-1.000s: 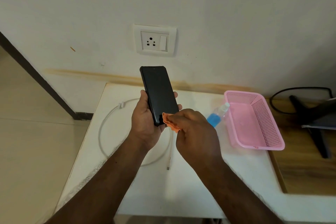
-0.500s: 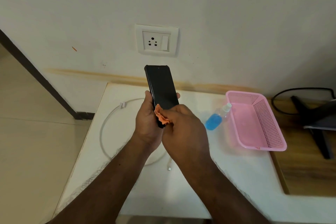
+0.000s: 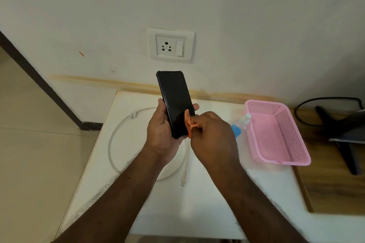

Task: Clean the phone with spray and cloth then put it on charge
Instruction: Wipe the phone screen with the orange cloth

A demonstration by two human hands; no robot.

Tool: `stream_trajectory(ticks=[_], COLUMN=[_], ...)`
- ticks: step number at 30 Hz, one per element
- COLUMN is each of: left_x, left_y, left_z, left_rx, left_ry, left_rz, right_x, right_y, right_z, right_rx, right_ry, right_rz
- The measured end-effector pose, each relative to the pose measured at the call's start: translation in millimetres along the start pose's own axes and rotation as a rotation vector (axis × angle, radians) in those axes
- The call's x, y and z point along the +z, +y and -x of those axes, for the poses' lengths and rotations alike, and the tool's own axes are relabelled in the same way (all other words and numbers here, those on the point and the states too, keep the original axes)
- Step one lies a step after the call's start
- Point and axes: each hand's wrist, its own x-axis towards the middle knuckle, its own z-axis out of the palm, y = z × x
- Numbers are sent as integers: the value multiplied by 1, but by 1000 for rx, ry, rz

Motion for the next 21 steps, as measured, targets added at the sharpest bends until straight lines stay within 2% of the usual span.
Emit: stream_trajectory(ticks=[10,21], left_x=[-1,-2], left_y=[4,3], left_z=[2,1], left_rx=[-53,-39], left_ry=[-20,-10], left_rz=[75,71], right_x=[12,0], right_y=[-22,6], right_z=[19,8], right_rx=[-18,-38], right_ry=[-72,98], right_rz=[-60,-107])
